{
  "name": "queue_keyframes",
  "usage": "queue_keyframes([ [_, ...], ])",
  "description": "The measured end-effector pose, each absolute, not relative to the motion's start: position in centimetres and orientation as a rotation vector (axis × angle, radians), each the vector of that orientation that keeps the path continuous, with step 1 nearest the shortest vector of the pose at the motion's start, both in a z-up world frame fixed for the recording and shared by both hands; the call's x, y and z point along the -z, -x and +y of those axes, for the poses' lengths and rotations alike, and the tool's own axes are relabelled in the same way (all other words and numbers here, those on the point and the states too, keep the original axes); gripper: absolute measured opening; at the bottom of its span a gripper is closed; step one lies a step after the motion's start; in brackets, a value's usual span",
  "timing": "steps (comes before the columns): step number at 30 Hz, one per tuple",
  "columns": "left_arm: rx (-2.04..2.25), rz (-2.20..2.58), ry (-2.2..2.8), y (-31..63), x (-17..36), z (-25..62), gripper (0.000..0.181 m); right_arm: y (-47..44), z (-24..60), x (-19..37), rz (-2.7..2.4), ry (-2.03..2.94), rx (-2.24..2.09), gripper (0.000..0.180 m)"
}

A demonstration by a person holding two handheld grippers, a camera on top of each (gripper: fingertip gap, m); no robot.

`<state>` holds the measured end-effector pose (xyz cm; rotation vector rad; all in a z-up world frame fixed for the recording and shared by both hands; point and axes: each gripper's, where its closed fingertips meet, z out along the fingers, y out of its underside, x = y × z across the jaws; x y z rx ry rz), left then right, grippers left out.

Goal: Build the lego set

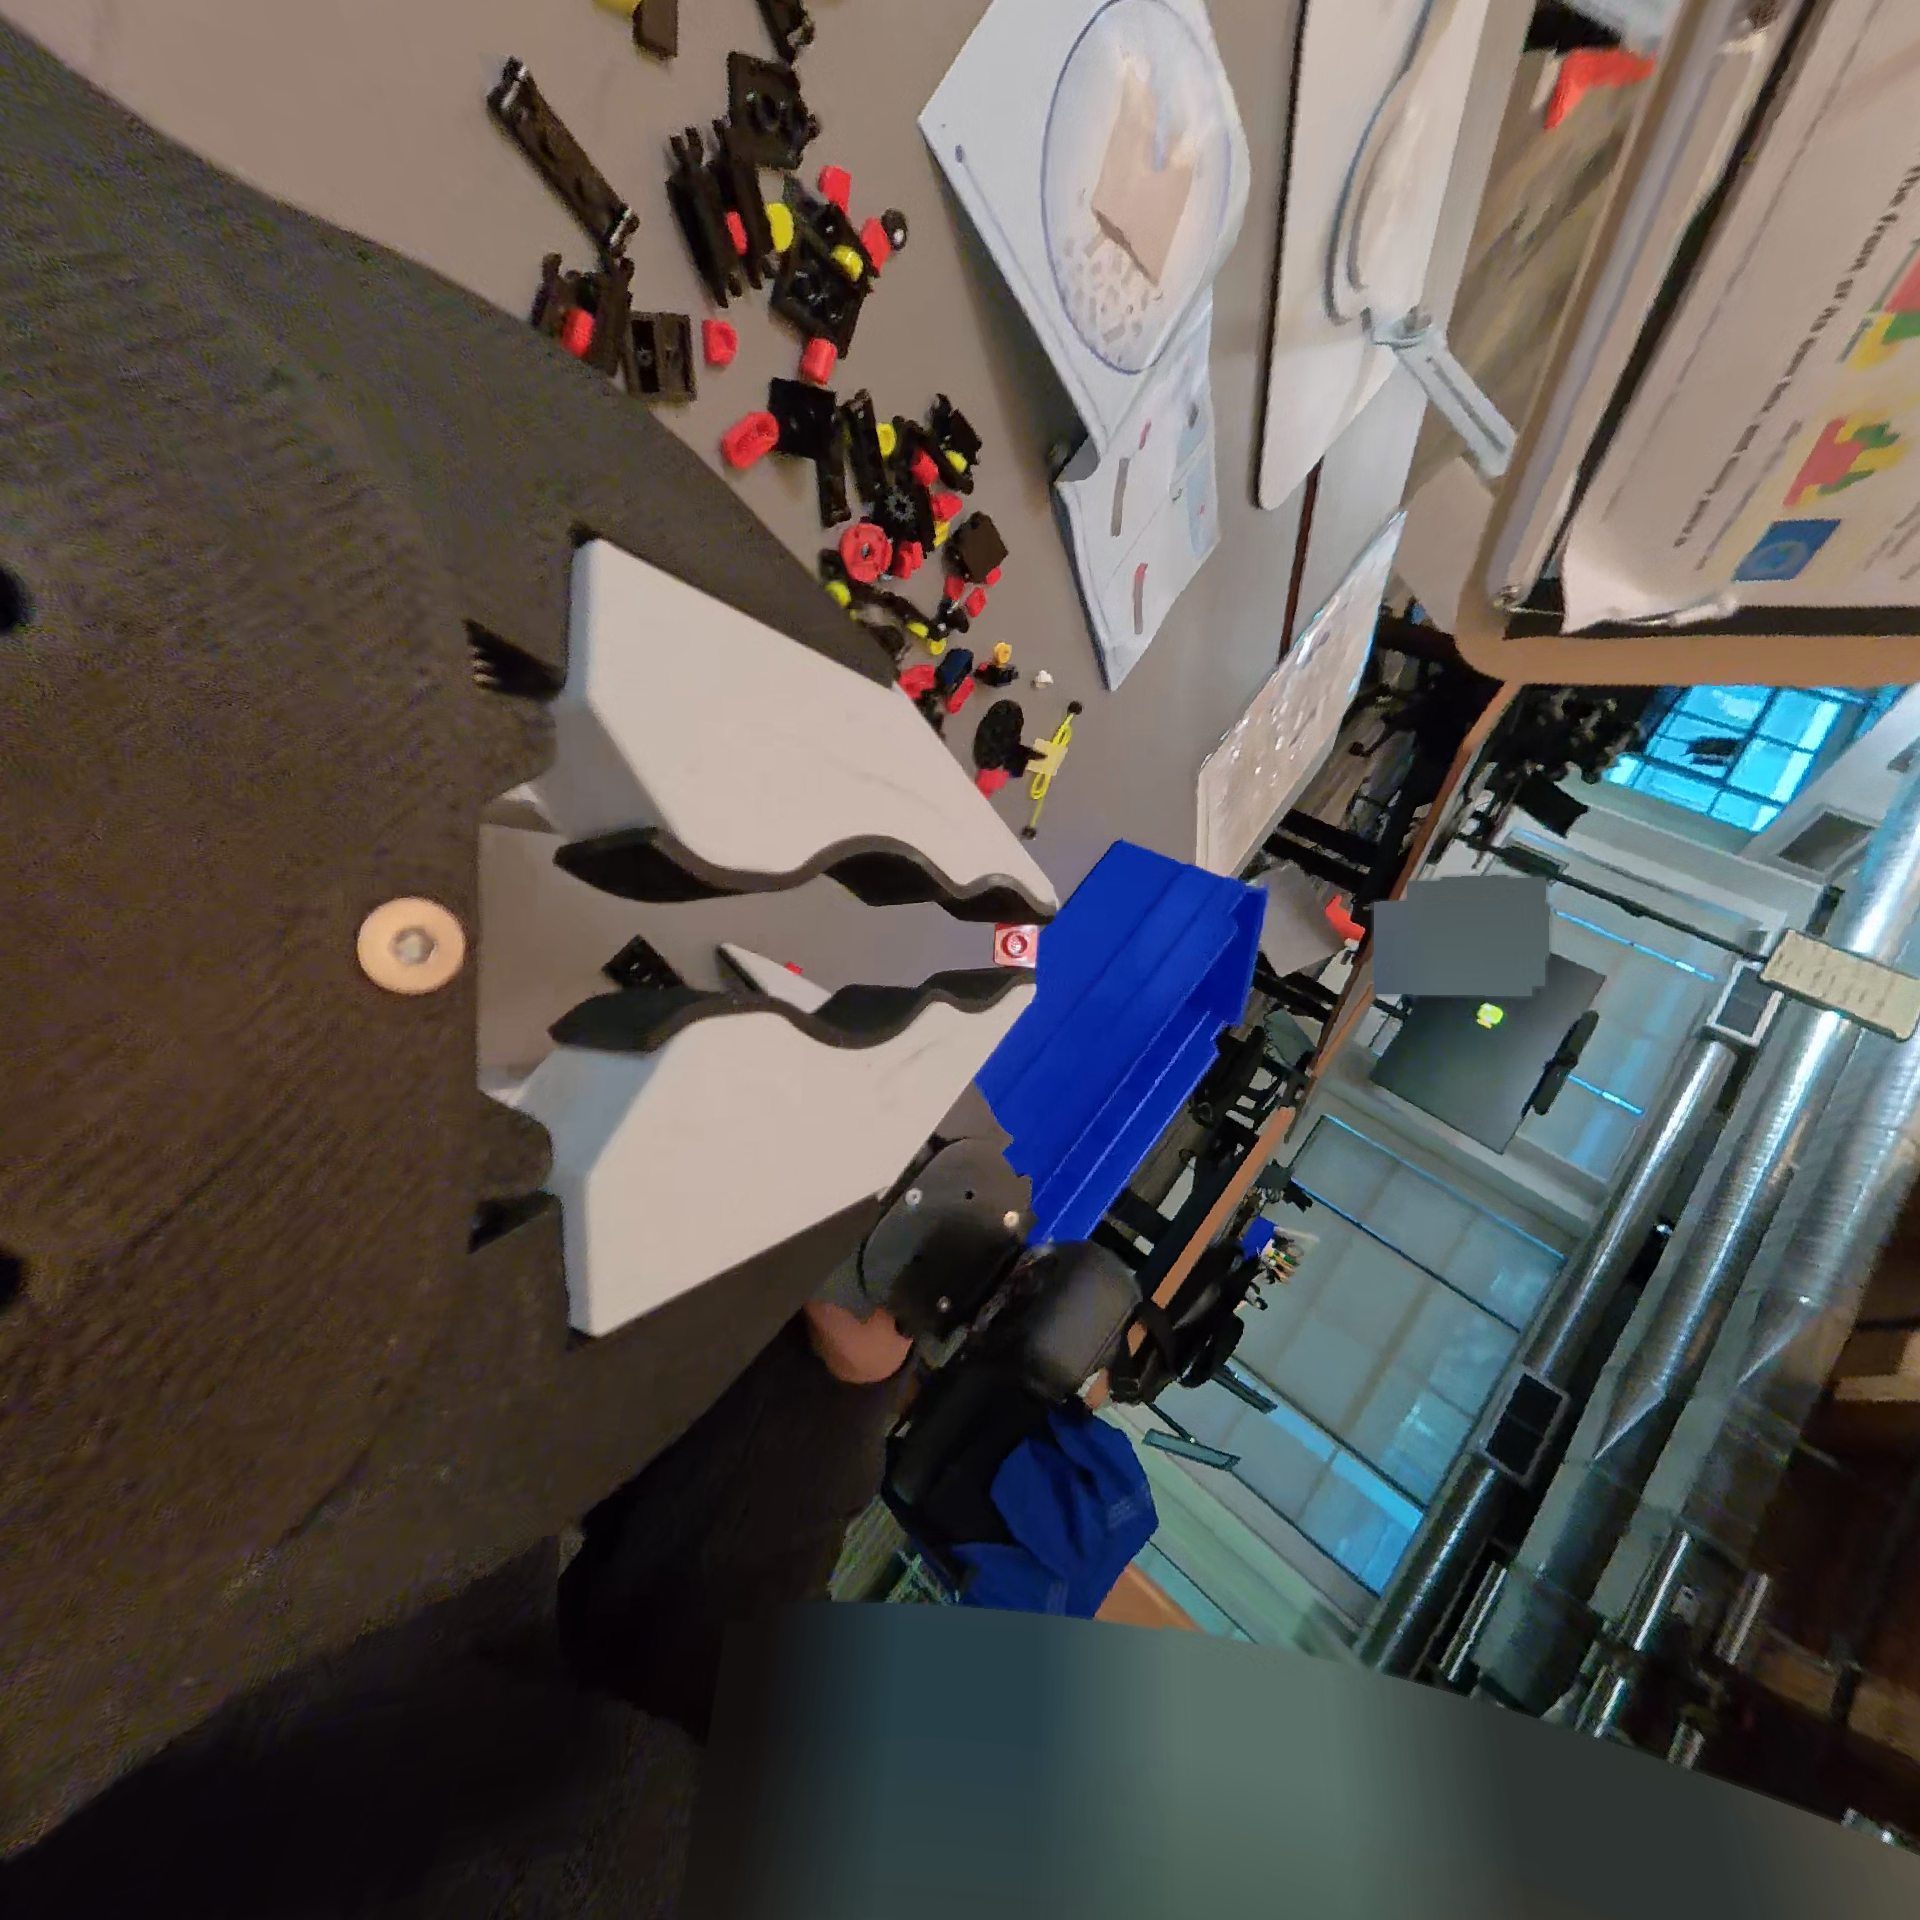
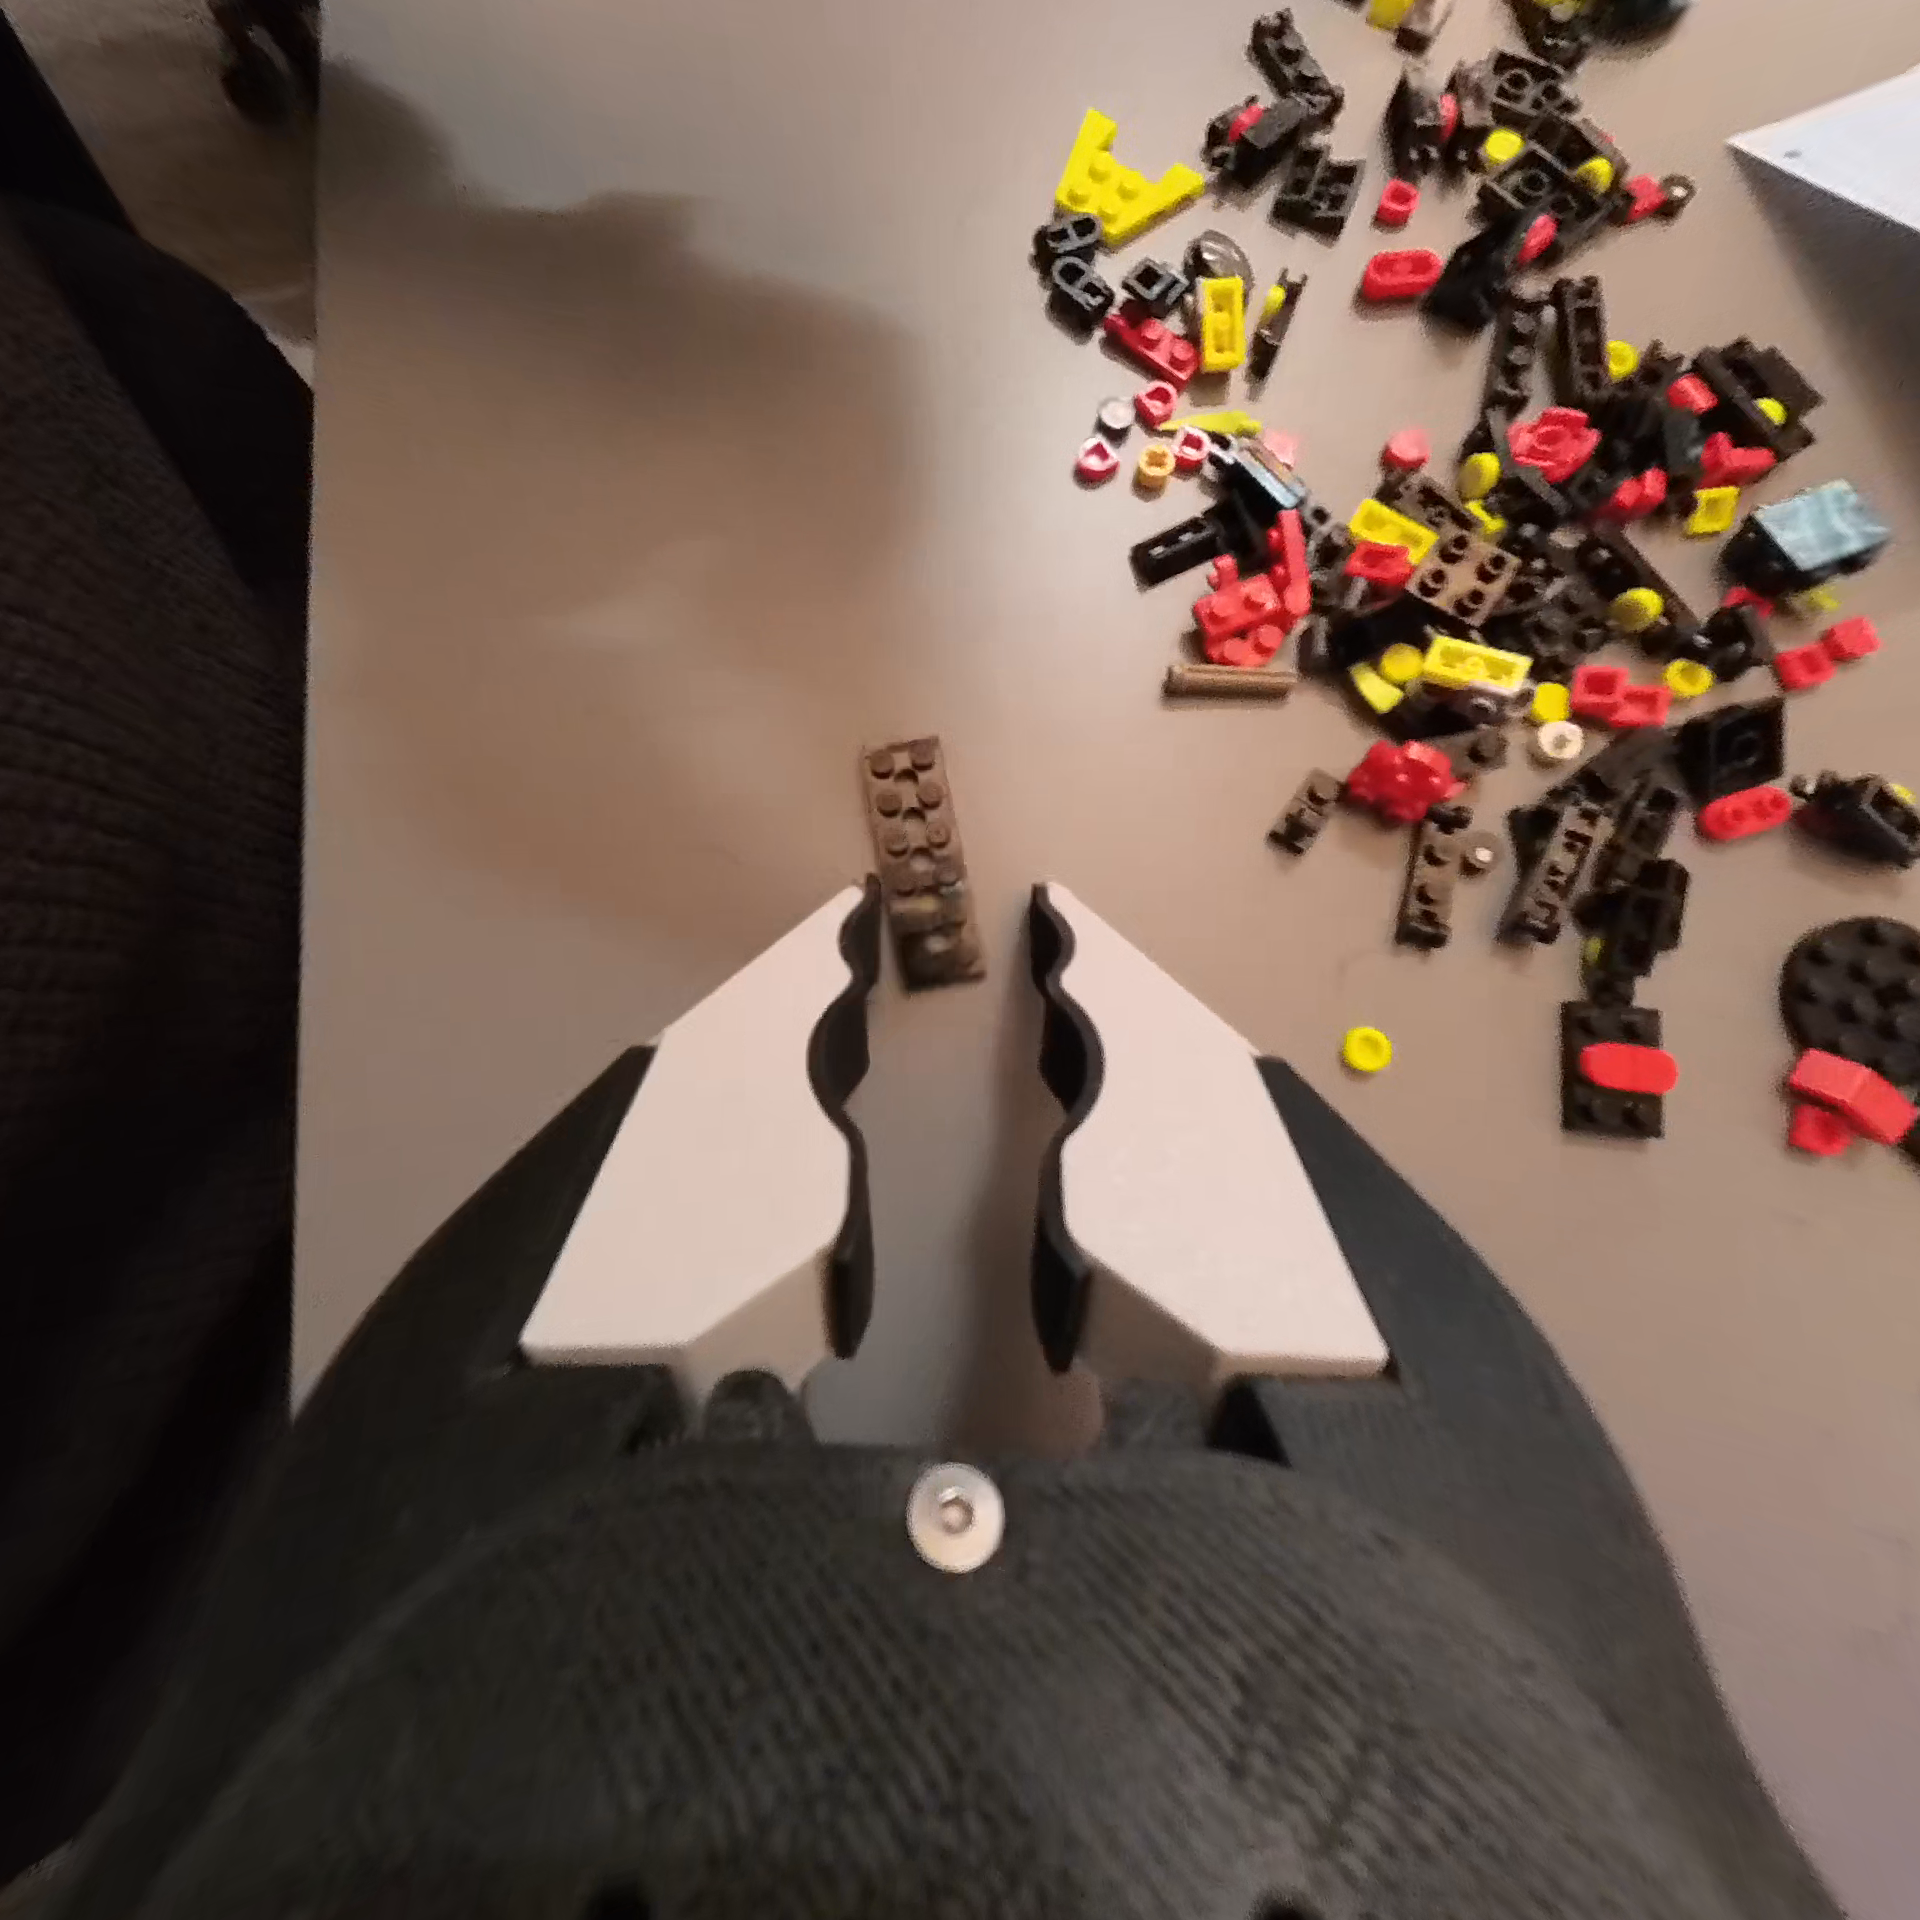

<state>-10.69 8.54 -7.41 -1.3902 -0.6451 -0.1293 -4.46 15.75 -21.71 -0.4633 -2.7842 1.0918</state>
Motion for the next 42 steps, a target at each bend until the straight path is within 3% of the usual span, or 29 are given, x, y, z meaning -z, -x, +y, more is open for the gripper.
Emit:
queue_keyframes([
  [6, 0.224, -0.712, 1.374, 11.3, 8.3, 8.4, 0.005, 4.6, 16.1, 21.7, -2.785, 0.454, -1.096, 0.027],
  [10, 0.258, -0.761, 1.347, 11.9, 8.6, 8.0, 0.005, 4.0, 15.8, 21.7, -2.803, 0.405, -1.102, 0.015],
  [39, 0.31, -0.783, 1.364, 11.8, 9.4, 8.1, 0.005, 3.7, 15.7, 21.6, -2.853, 0.614, -1.13, 0.015],
  [42, 0.319, -0.784, 1.366, 11.7, 9.5, 8.2, 0.005, 5.2, 15.4, 20.2, -2.738, 0.683, -1.207, 0.047],
])
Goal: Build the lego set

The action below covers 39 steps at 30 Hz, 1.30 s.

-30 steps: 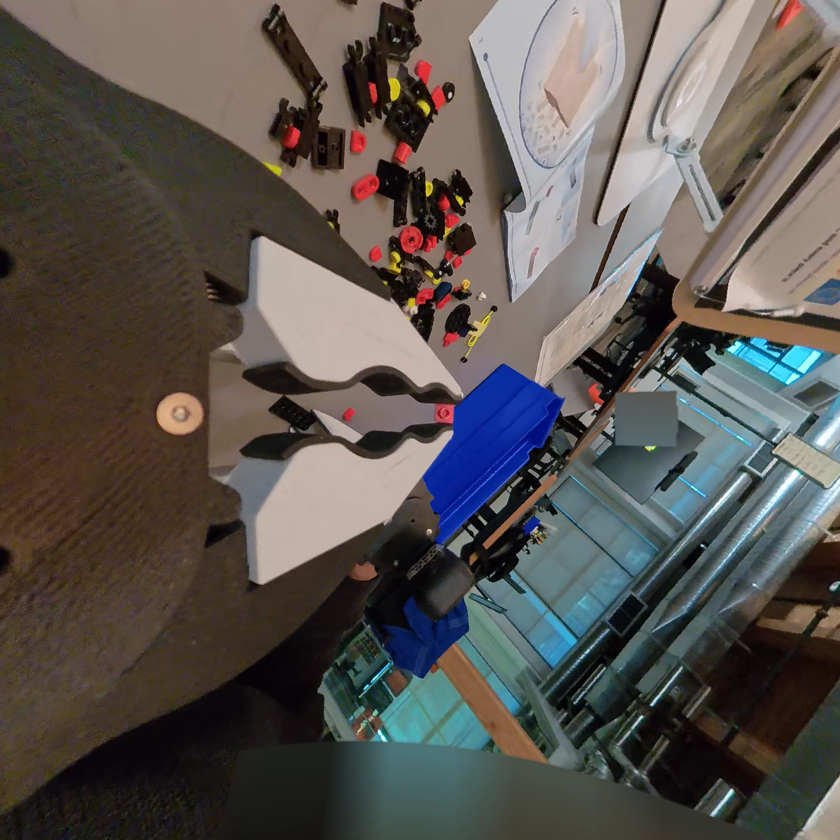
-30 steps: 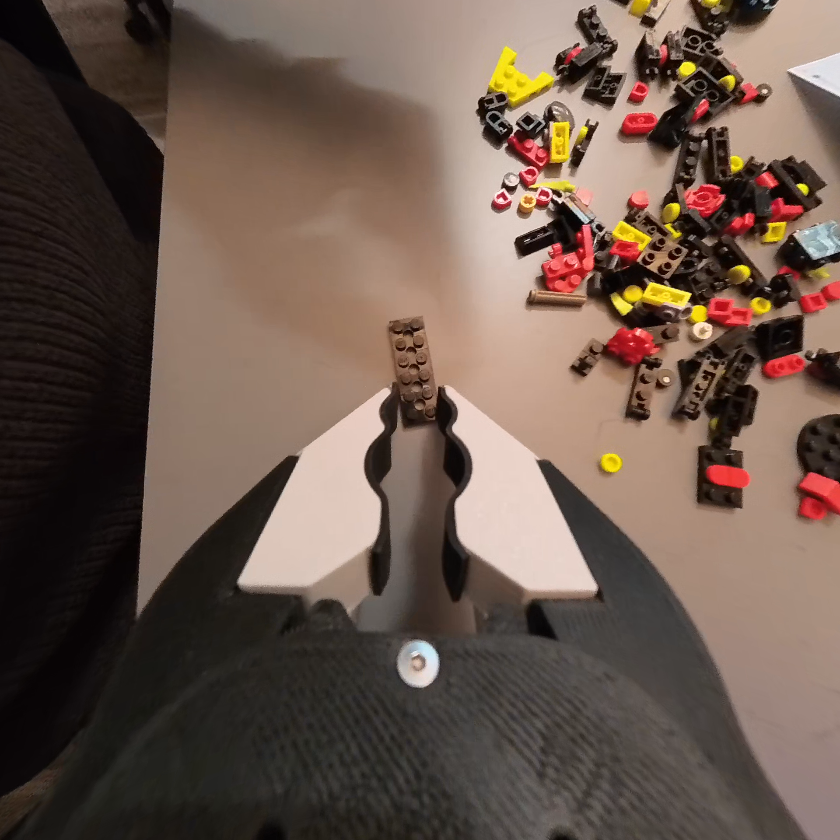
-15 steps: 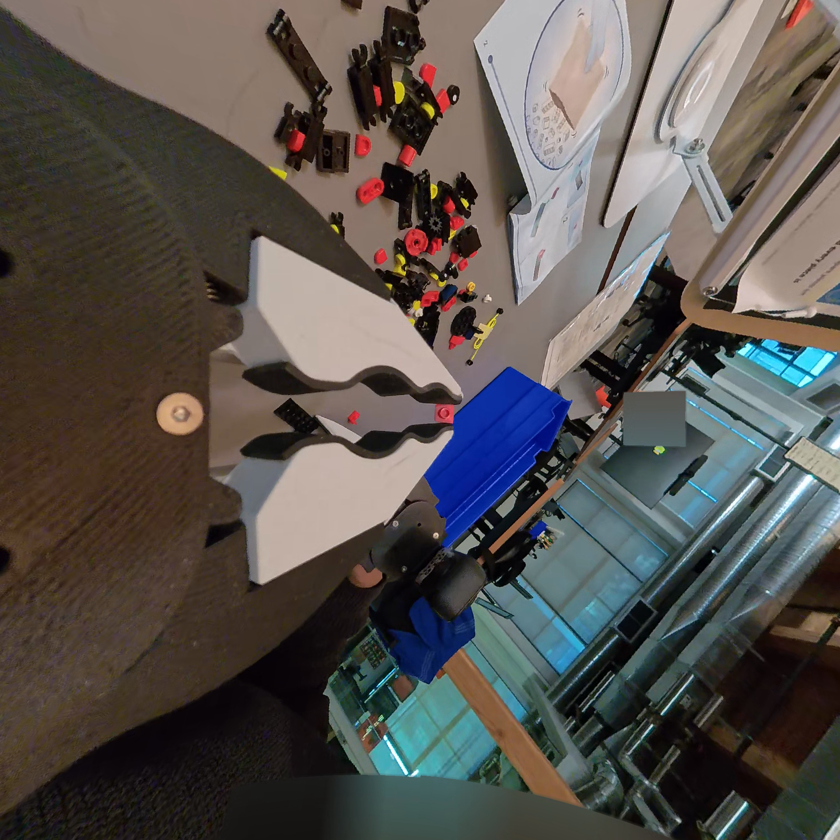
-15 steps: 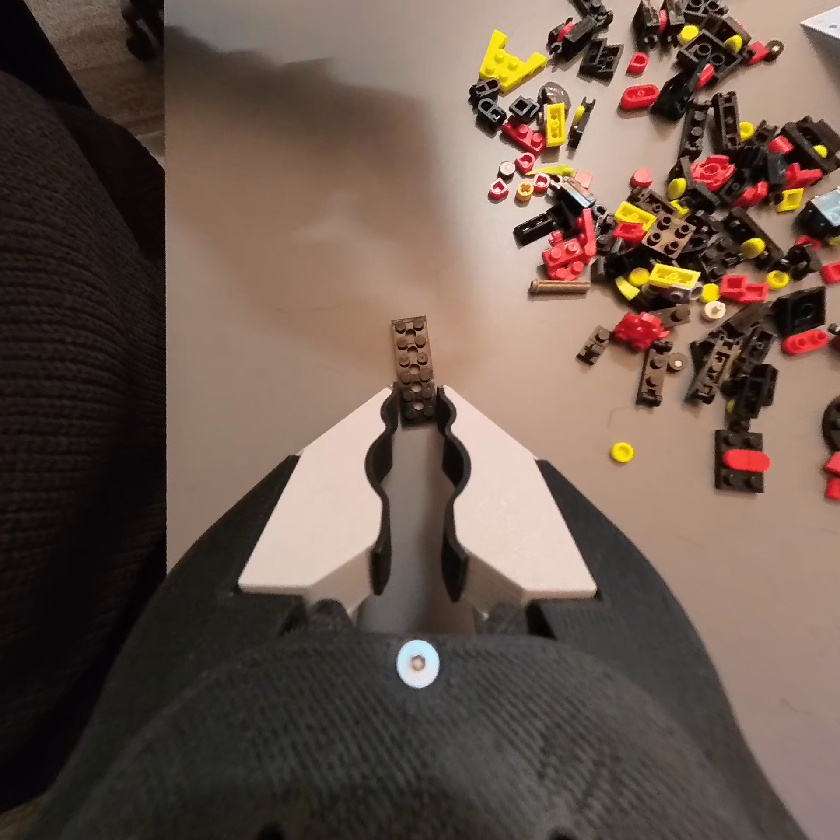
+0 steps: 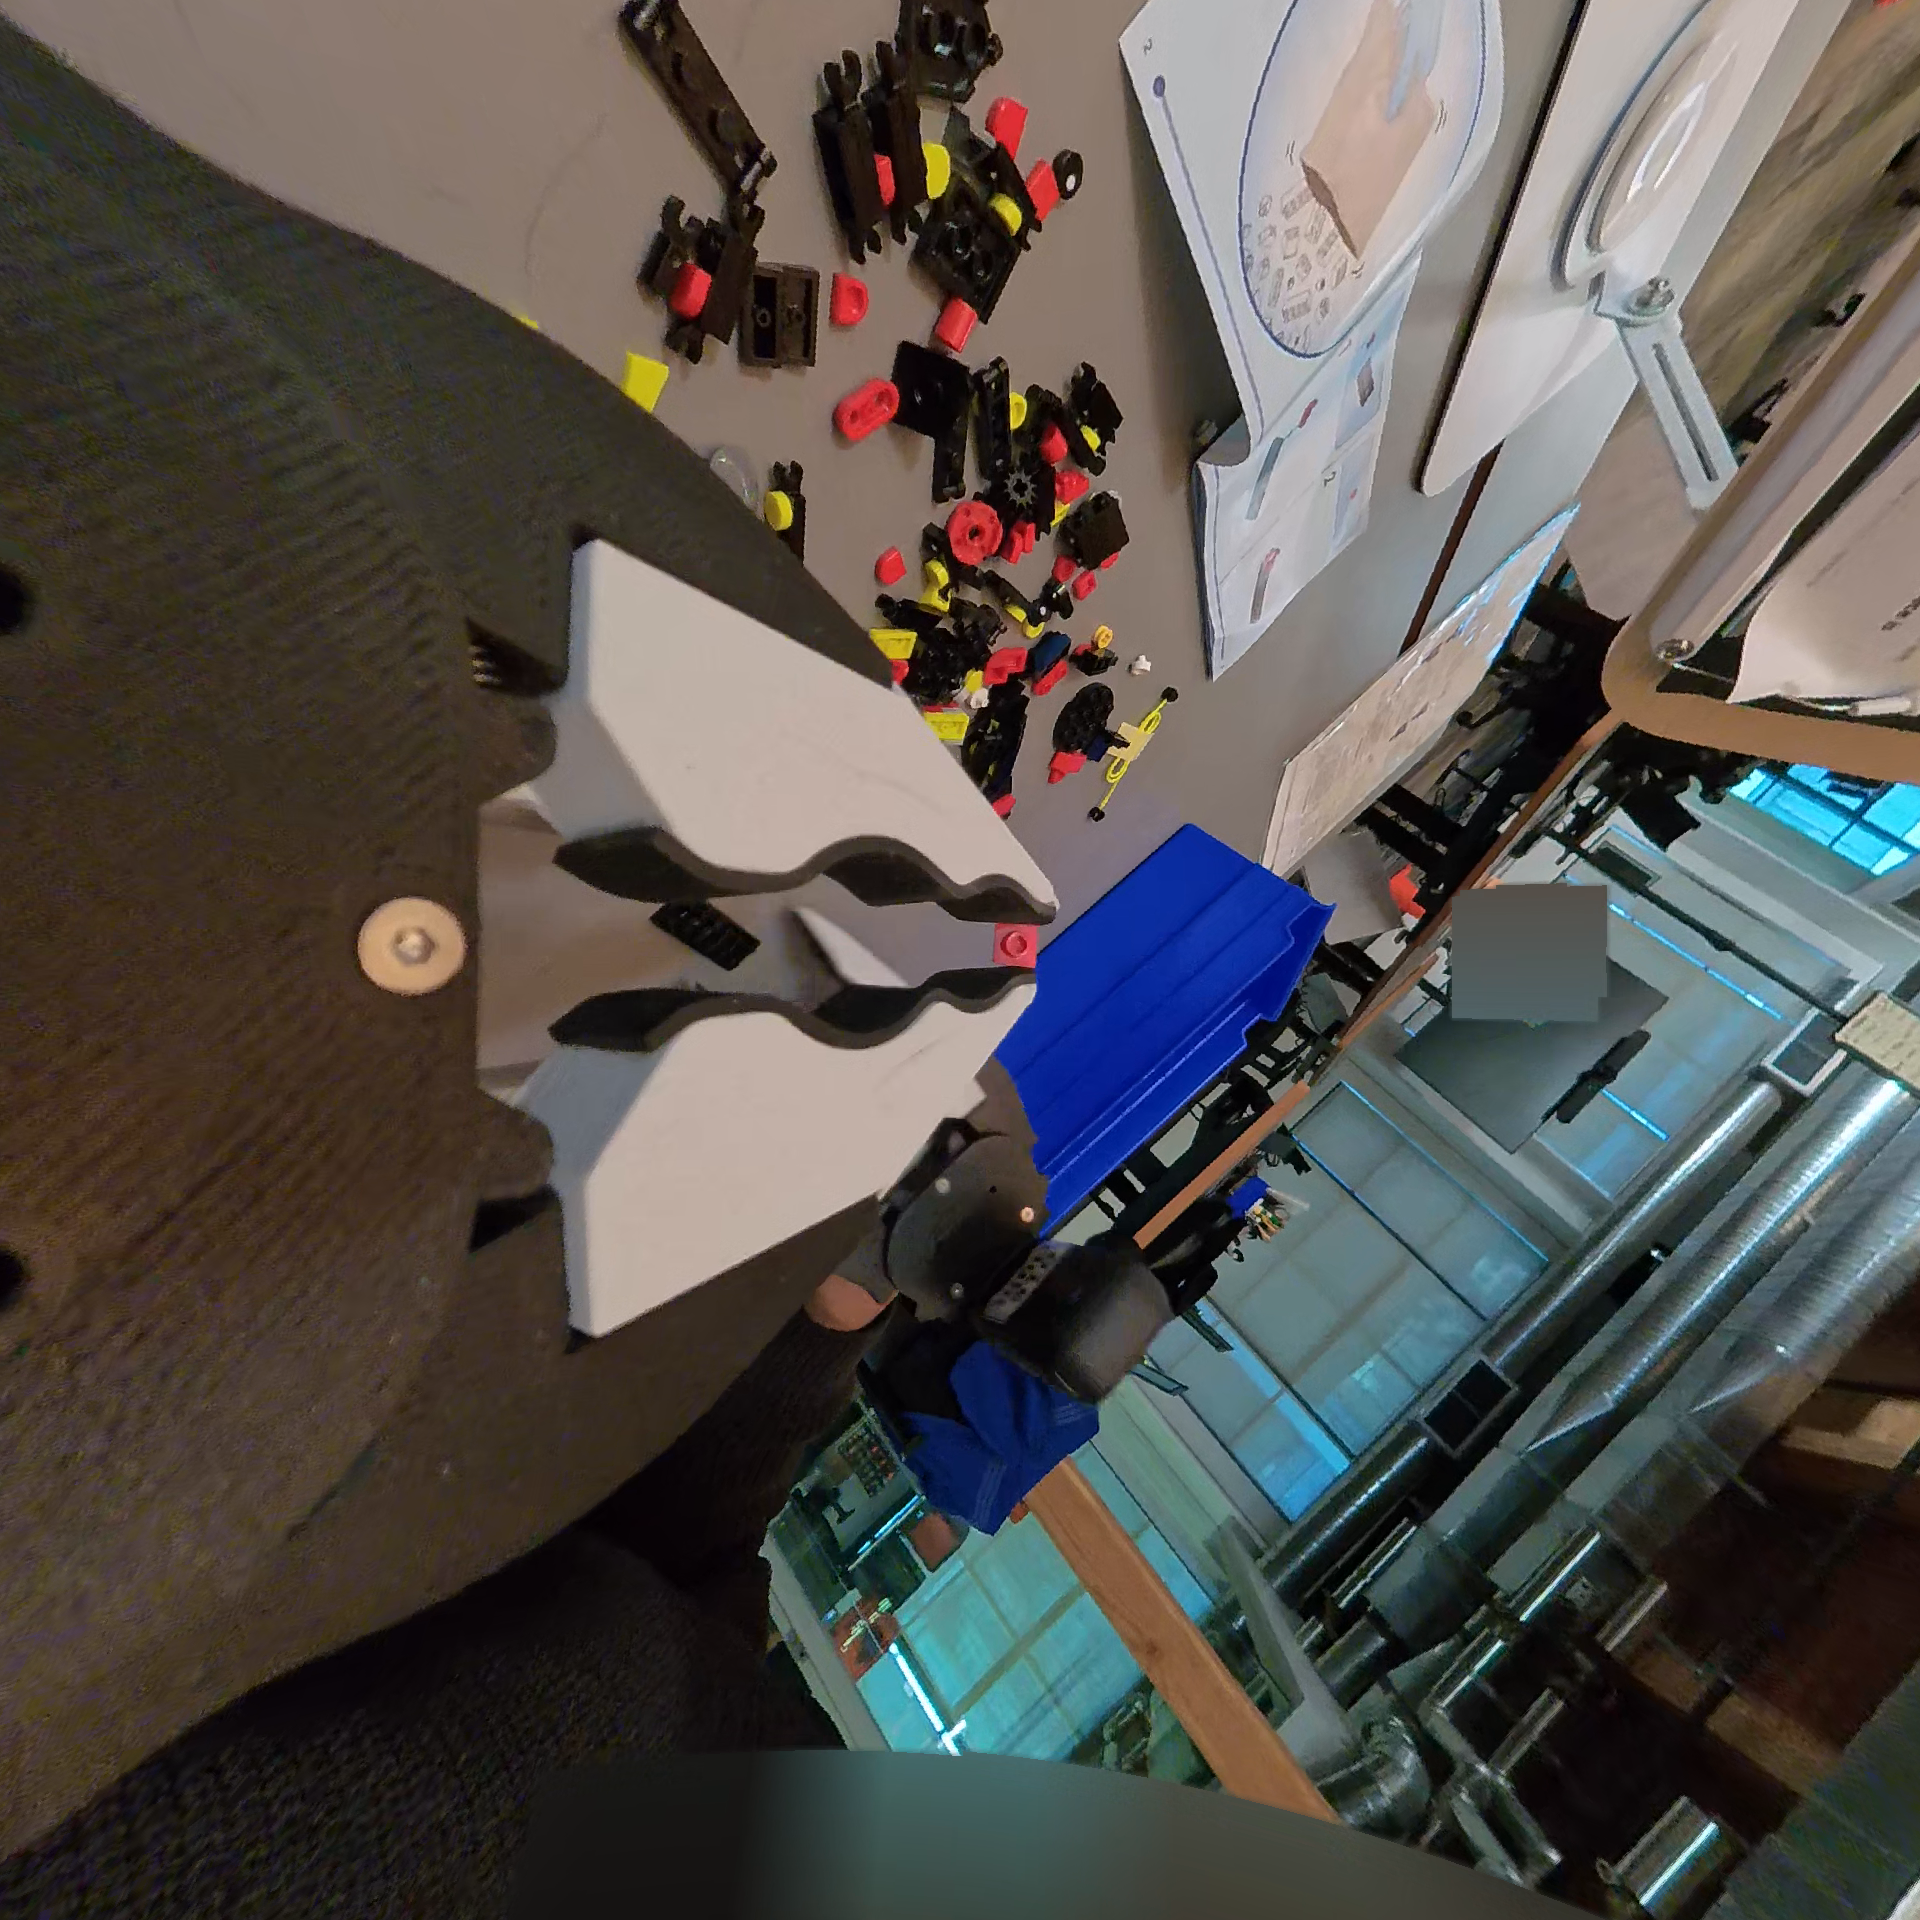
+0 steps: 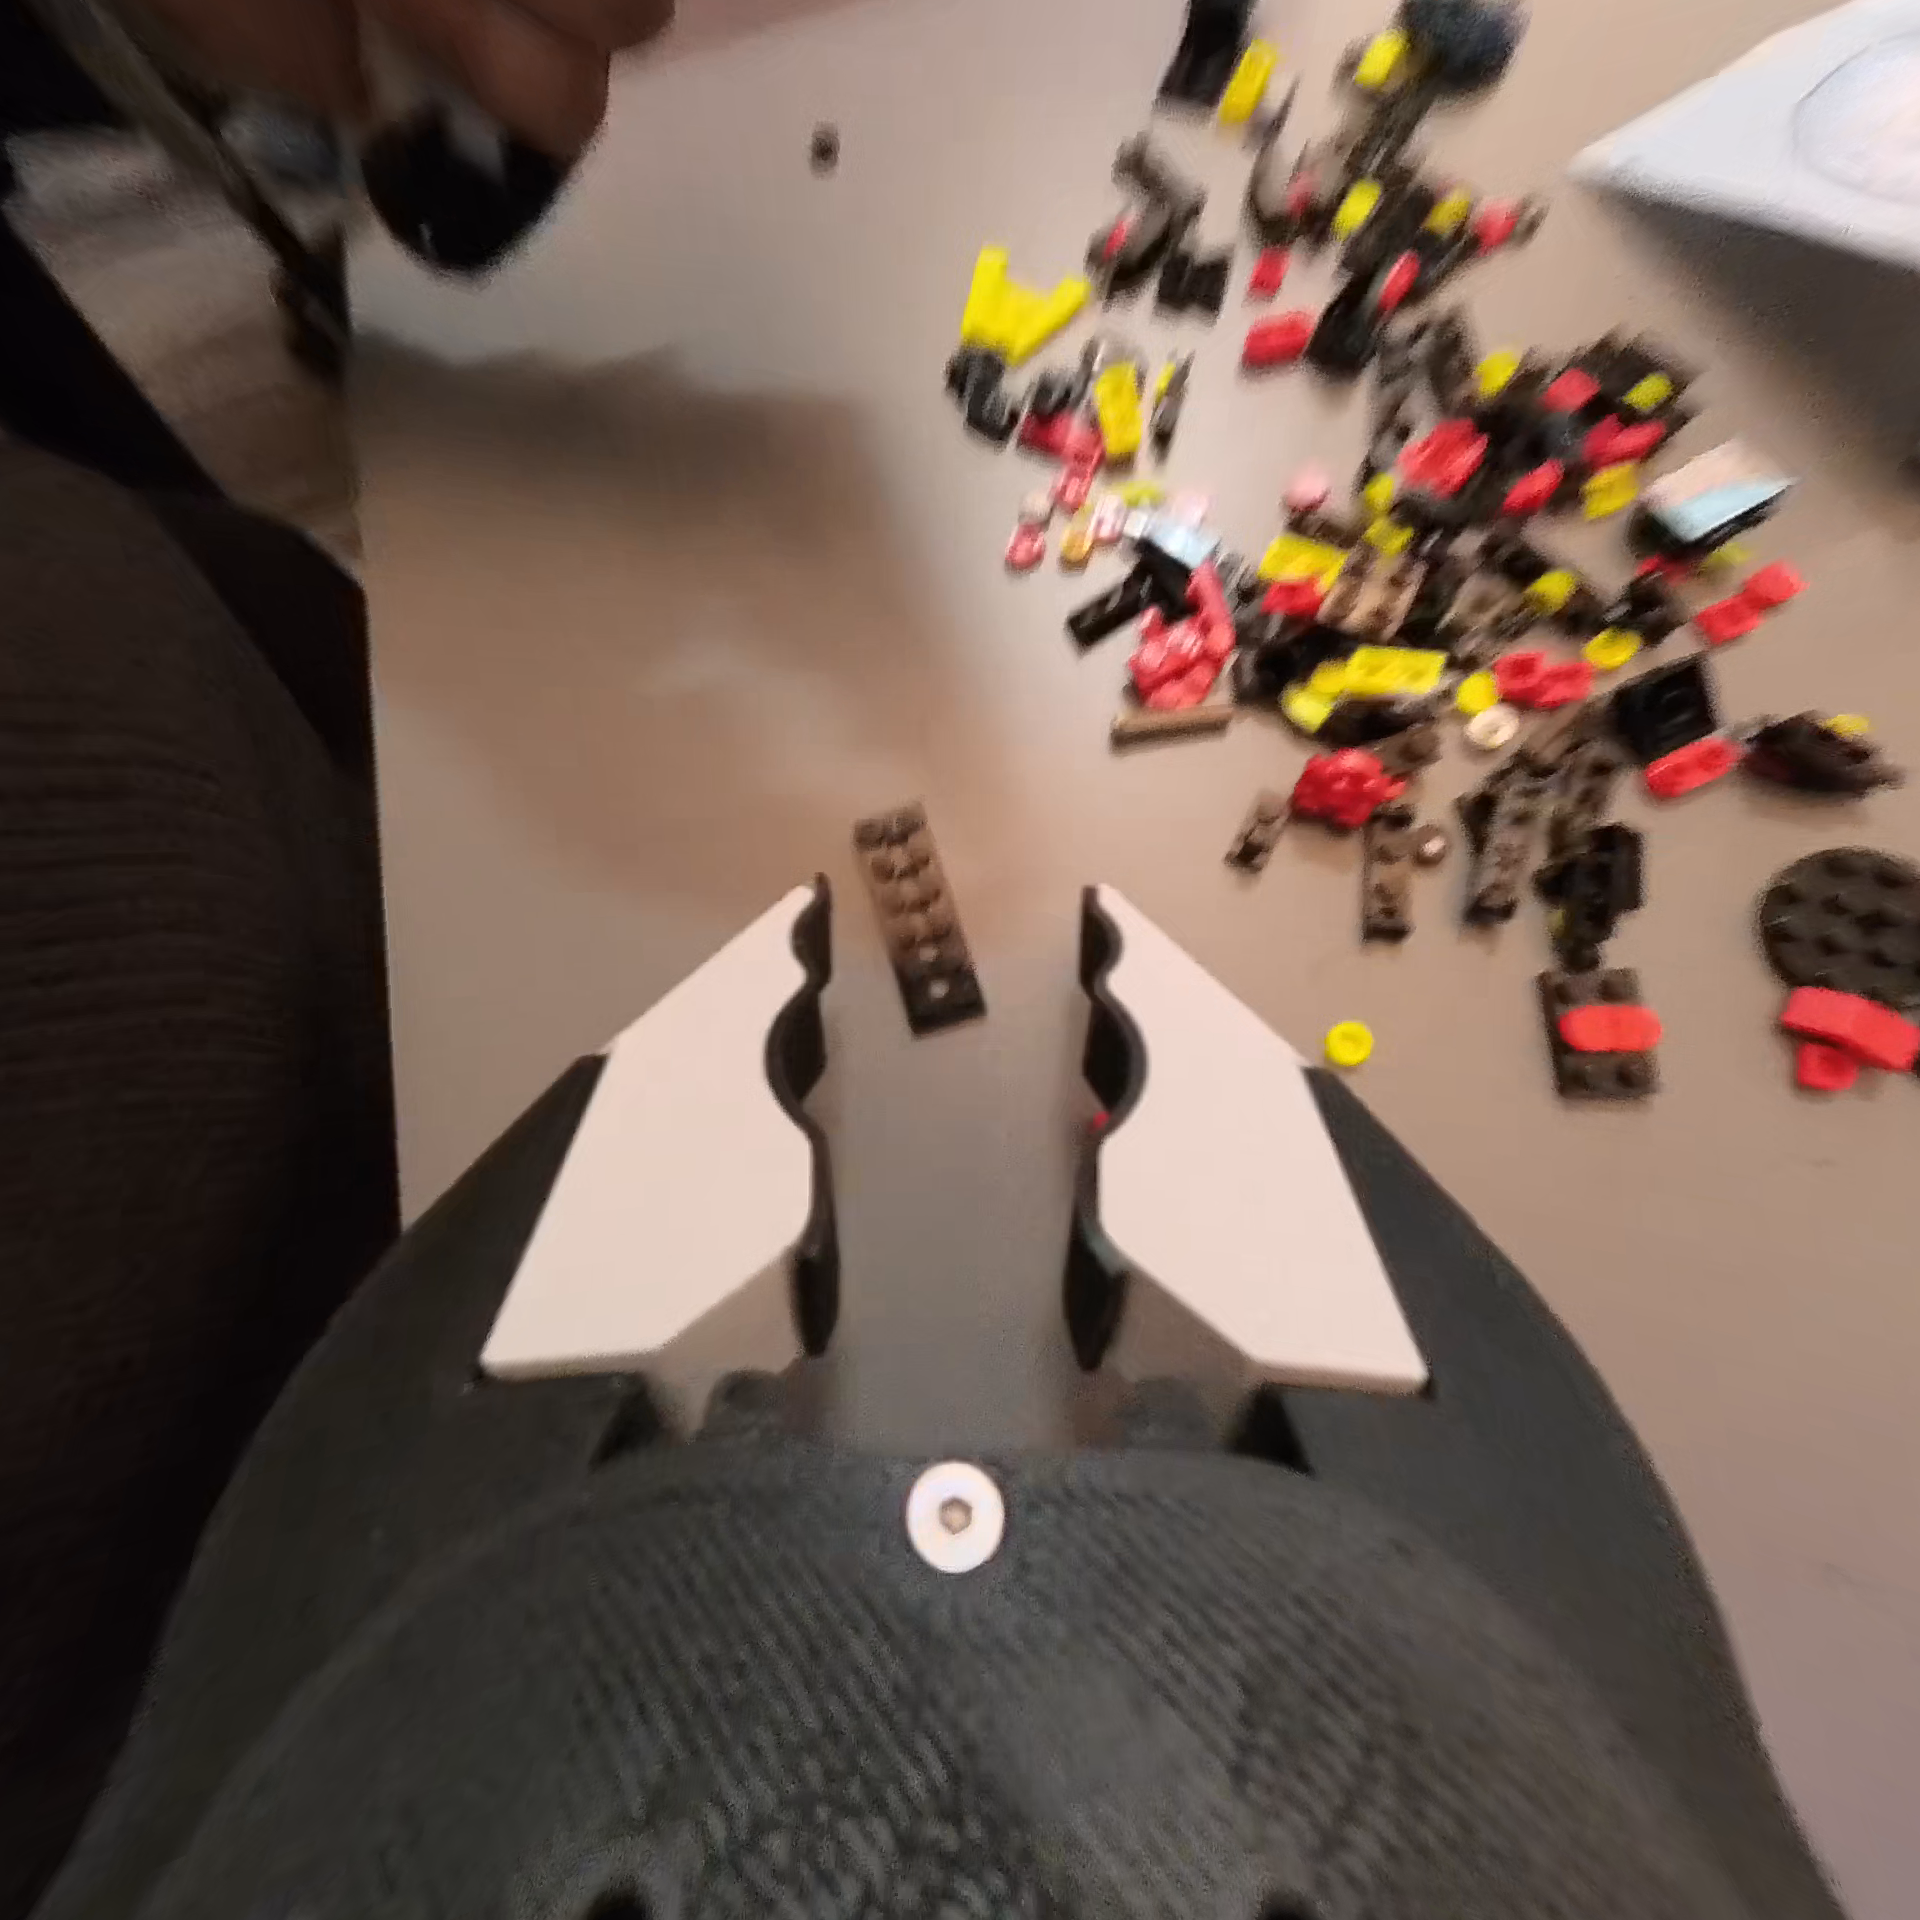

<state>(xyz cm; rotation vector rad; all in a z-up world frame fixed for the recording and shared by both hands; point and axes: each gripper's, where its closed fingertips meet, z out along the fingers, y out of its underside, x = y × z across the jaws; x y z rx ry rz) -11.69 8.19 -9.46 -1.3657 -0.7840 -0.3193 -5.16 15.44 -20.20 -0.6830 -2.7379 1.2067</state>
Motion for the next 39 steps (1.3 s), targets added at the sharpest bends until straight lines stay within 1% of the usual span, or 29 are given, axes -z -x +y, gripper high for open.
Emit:
queue_keyframes([
  [1, 0.326, -0.781, 1.368, 11.6, 9.5, 8.3, 0.005, 5.7, 15.1, 19.0, -2.676, 0.702, -1.29, 0.053],
  [3, 0.368, -0.766, 1.39, 10.8, 9.8, 8.9, 0.005, 6.3, 14.7, 16.1, -2.544, 0.717, -1.487, 0.057],
  [5, 0.436, -0.749, 1.418, 9.5, 10.3, 10.0, 0.005, 6.8, 14.7, 13.9, -2.421, 0.696, -1.601, 0.054],
  [9, 0.694, -0.735, 1.299, 6.8, 9.4, 12.0, 0.005, 7.4, 14.8, 12.0, -2.269, 0.612, -1.578, 0.051],
  [11, 0.882, -0.758, 1.153, 6.0, 8.4, 12.4, 0.004, 7.0, 14.0, 11.0, -2.229, 0.57, -1.599, 0.047],
  [13, 1.009, -0.803, 1.067, 5.9, 8.5, 12.6, 0.004, 6.2, 13.0, 10.1, -2.205, 0.5, -1.63, 0.039],
  [16, 1.044, -0.831, 1.063, 5.9, 9.2, 12.8, 0.005, 5.7, 12.3, 10.1, -2.195, 0.411, -1.557, 0.025],
  [21, 1.053, -0.843, 1.076, 5.7, 9.4, 13.0, 0.005, 5.6, 12.4, 10.0, -2.167, 0.34, -1.494, 0.01],
  [26, 1.092, -0.867, 1.094, 5.5, 10.0, 13.4, 0.006, 5.4, 12.4, 10.0, -2.173, 0.33, -1.509, 0.001],
  [32, 1.116, -0.888, 1.105, 5.5, 10.4, 13.5, 0.006, 5.4, 12.4, 10.3, -2.214, 0.383, -1.559, 0.001],
  [33, 1.114, -0.892, 1.11, 5.5, 10.4, 13.5, 0.01, 5.3, 12.4, 10.1, -2.218, 0.415, -1.606, 0.001],
  [34, 1.11, -0.896, 1.124, 5.5, 10.5, 13.6, 0.018, 5.3, 12.5, 9.9, -2.221, 0.454, -1.664, 0.002],
  [36, 1.087, -0.882, 1.148, 5.5, 10.5, 13.6, 0.028, 5.6, 12.8, 9.8, -2.23, 0.568, -1.775, 0.001],
  [39, 1.038, -0.852, 1.179, 5.4, 10.3, 13.5, 0.031, 6.0, 13.6, 9.5, -2.226, 0.756, -1.984, 0.001],
])
